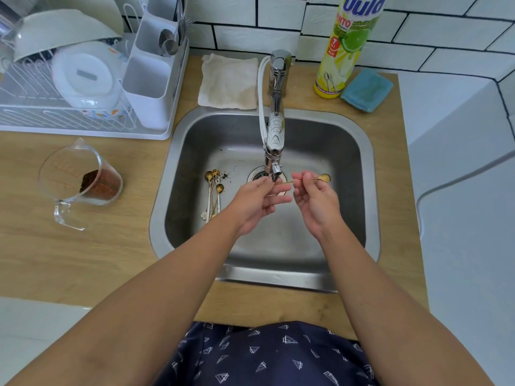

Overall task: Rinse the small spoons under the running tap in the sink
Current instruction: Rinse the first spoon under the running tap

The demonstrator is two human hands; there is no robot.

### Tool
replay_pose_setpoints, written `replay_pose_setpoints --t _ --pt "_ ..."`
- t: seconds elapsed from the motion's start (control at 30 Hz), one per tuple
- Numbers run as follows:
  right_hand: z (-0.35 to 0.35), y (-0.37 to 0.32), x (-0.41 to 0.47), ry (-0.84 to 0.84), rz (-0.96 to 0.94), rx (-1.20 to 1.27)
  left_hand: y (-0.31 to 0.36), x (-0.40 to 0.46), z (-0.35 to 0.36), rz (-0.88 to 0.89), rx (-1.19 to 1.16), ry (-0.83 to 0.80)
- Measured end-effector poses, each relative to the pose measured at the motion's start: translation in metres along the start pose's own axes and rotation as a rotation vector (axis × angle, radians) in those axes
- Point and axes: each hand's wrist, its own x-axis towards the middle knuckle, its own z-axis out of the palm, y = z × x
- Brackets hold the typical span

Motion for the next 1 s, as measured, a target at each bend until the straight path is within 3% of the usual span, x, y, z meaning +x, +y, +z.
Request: replay_pose_setpoints --t 0.17,0.33,0.43,0.57,0.73,1.0 --pt "0.010 0.008 -0.004 -0.053 0.015 -0.062 0.003 0.003 -0.005 0.055 0.166 0.187" --pt "0.011 0.001 -0.005 0.051 -0.005 0.022 0.003 -0.001 -0.010 0.248 0.612 0.082" --pt "0.014 0.001 -0.007 0.053 -0.007 0.007 0.001 -0.001 -0.012 0.273 0.713 0.123" --pt "0.012 0.000 -0.007 0.081 -0.011 -0.003 -0.001 -0.003 -0.008 0.233 0.617 0.119" --pt "0.007 0.002 -0.008 0.042 0.003 -0.041 0.003 -0.008 -0.009 0.177 0.513 -0.088" --pt "0.020 0.020 -0.009 -0.201 0.067 -0.423 0.019 -0.028 -0.057 -0.008 0.967 -0.200"
